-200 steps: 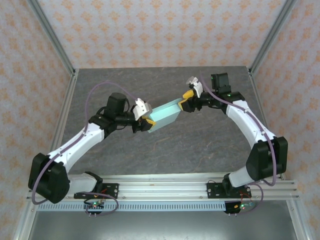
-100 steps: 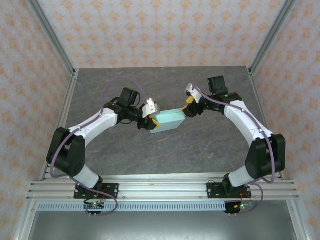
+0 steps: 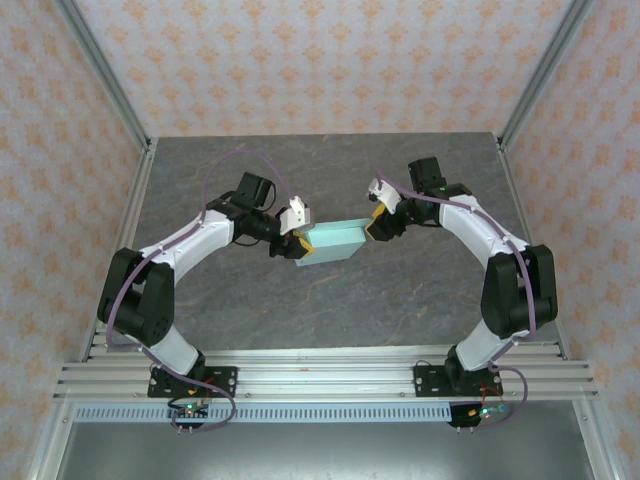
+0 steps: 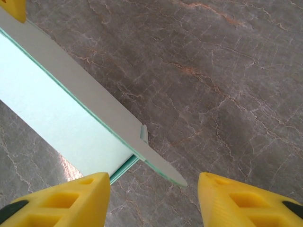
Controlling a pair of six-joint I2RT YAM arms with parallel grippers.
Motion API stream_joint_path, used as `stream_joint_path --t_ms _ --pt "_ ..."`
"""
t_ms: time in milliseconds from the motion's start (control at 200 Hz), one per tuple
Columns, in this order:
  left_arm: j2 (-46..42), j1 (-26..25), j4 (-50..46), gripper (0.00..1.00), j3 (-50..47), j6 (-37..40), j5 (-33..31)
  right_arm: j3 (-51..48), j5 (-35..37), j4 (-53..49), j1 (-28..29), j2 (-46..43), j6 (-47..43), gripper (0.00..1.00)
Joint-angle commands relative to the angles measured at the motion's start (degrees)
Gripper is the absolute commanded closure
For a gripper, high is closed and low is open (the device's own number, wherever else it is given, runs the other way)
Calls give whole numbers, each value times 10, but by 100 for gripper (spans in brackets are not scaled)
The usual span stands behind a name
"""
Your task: Fold the paper box
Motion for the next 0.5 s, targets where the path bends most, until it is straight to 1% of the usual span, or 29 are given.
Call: stream_joint_path --t_ms 0,170,310,495 --pt "9 4 -12 69 17 20 18 7 -4 2 -3 11 -20 51" --pt "10 5 -12 69 18 20 18 22 -5 -4 -3 29 -28 55" --pt "9 5 -12 69 18 21 17 28 -14 -10 -3 39 -33 65" --pt "6 5 -8 69 17 21 14 26 -40 -2 -2 39 -30 75"
